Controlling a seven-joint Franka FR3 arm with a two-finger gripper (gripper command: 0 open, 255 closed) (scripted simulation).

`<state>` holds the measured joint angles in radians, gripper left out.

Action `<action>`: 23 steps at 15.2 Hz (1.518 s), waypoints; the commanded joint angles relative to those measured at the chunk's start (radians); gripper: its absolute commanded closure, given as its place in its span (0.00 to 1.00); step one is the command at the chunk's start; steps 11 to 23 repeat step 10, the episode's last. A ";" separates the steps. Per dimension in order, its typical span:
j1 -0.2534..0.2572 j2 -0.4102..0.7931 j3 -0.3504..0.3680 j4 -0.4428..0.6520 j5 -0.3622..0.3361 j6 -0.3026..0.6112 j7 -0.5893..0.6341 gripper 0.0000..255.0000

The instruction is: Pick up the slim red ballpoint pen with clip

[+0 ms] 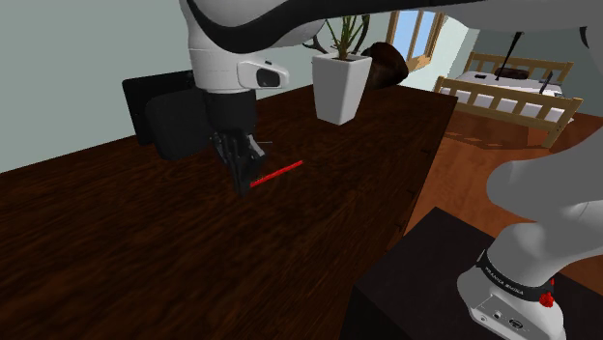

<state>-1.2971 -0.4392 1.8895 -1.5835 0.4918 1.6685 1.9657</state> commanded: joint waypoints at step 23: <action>-0.047 0.001 0.005 0.136 -0.007 -0.122 0.022 1.00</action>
